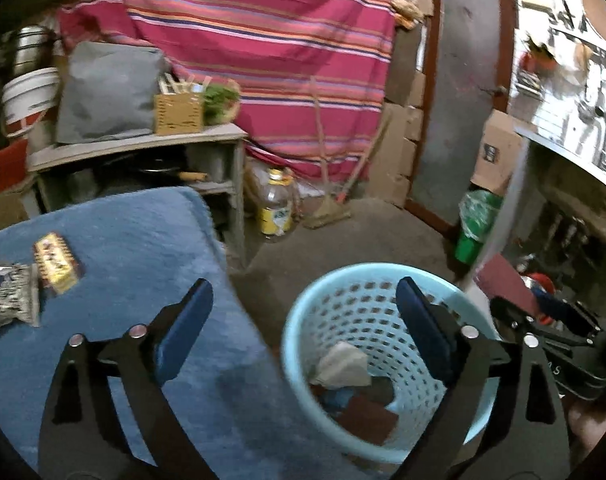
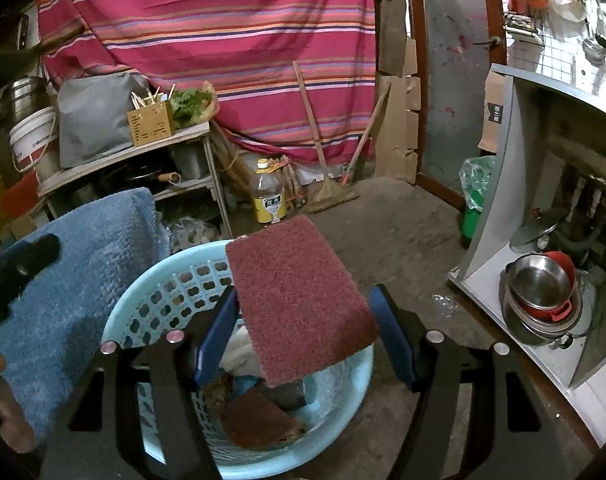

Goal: Collect trash
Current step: 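Open both tools to drop the white cloth and maroon pad in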

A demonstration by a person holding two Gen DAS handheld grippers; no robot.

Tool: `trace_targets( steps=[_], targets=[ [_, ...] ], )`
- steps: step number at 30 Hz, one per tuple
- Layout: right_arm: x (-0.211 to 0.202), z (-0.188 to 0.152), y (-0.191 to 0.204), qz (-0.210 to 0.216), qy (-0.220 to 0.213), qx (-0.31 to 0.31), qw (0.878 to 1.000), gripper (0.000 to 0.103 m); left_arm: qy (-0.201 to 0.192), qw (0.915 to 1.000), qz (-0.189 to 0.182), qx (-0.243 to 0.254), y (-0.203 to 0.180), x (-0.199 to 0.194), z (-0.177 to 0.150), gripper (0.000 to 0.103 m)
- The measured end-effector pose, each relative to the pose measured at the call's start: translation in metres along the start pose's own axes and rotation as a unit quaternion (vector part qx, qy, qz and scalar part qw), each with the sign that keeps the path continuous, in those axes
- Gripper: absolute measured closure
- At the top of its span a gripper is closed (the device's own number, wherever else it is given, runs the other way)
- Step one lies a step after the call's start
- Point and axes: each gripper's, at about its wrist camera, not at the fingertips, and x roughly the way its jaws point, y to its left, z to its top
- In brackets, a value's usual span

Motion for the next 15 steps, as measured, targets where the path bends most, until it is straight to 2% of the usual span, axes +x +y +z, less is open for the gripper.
trace_targets(
  steps=[2, 8, 10, 11, 12, 15],
  targets=[
    [0.002, 0.0, 0.007, 0.005, 0.002, -0.003, 1.0, 0.036, -0.009, 0.9998, 0.018, -0.008, 0.013, -0.009, 0.002, 0.006],
    [0.002, 0.002, 0.031, 0.027, -0.006, -0.007, 1.0, 0.035, -0.024, 0.9972, 0.065, -0.03, 0.053, -0.035, 0.005, 0.006],
    [0.001, 0.003, 0.042, 0.028, -0.015, -0.019, 0.999, 0.026, -0.027, 0.9957, 0.084, -0.029, 0.063, -0.043, 0.005, 0.006],
    [0.0, 0.003, 0.046, 0.025, -0.02, -0.021, 0.999, 0.015, -0.028, 0.9945, 0.096, -0.029, 0.07, -0.048, 0.004, 0.006],
    [-0.002, 0.003, 0.05, 0.022, -0.028, -0.022, 0.999, 0.011, -0.029, 0.9936, 0.105, -0.03, 0.077, -0.052, 0.004, 0.006],
    [-0.006, 0.005, 0.055, 0.024, -0.029, -0.011, 0.999, 0.009, -0.03, 0.9908, 0.127, -0.037, 0.101, -0.067, 0.003, 0.006]
  ],
)
